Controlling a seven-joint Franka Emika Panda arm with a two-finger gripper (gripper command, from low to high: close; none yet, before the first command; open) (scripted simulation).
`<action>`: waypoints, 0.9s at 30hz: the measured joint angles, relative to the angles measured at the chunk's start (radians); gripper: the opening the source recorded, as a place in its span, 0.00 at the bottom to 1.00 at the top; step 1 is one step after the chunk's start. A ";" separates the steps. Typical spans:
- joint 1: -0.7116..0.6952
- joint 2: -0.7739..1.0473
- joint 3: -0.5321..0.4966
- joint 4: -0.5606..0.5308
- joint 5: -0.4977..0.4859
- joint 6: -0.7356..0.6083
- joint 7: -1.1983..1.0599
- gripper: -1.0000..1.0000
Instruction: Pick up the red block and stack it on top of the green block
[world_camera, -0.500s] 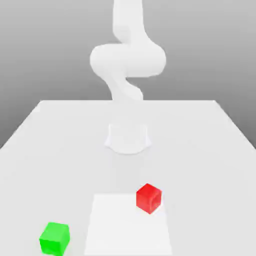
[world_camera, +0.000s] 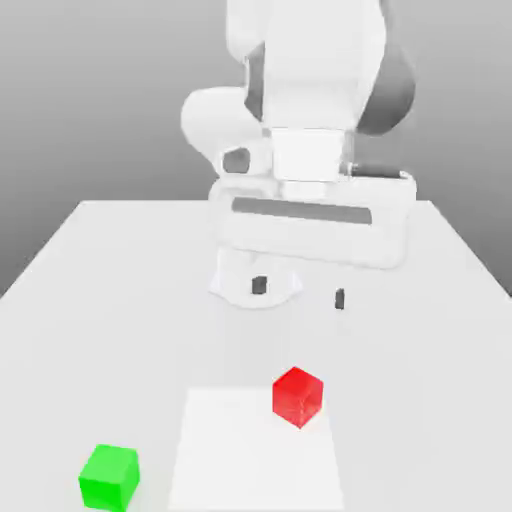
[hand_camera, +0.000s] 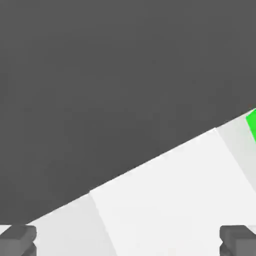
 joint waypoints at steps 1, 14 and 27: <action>0.001 0.044 0.009 -0.033 0.009 0.031 0.045 0.50; 0.116 0.419 -0.161 -0.052 -0.262 0.325 0.344 0.00; 0.085 0.215 -0.068 -0.082 -0.041 0.158 0.186 0.00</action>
